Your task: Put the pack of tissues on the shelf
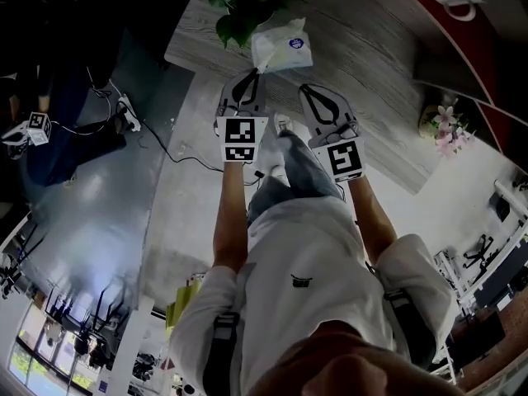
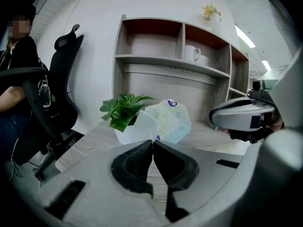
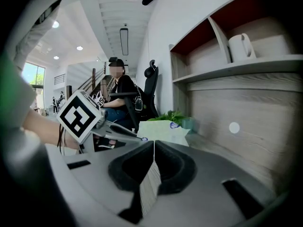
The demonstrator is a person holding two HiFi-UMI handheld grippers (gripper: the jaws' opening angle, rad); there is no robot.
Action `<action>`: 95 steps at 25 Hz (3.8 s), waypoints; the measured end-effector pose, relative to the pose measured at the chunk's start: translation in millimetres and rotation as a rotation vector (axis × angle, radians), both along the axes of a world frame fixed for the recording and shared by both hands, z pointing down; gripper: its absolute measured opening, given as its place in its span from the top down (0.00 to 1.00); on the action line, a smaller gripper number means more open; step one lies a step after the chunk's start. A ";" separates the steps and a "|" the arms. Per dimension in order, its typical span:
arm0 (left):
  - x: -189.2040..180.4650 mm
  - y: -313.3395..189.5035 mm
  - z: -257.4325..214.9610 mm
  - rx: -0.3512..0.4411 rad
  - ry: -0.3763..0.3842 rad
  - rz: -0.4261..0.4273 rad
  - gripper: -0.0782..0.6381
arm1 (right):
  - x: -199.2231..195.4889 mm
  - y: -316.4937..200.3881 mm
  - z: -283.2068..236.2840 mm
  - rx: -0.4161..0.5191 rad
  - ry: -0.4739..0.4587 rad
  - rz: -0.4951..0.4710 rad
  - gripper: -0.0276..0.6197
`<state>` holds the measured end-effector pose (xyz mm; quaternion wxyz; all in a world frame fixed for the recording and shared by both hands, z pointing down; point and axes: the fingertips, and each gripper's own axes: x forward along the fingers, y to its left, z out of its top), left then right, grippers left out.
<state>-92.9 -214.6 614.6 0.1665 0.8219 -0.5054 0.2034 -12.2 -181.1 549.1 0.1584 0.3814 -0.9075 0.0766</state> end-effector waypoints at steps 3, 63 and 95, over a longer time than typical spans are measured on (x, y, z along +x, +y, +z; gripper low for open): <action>2.3 -1.0 -14.3 0.016 0.012 -0.002 0.85 | 2.2 -1.1 -9.9 0.014 -0.007 0.004 0.92; 17.8 -102.5 -279.8 0.422 0.125 0.023 0.85 | 17.2 -90.3 -229.8 0.366 -0.128 0.086 0.92; 50.7 -197.4 -262.5 0.444 0.113 0.065 0.85 | 42.0 -169.7 -216.7 0.341 -0.116 0.181 0.92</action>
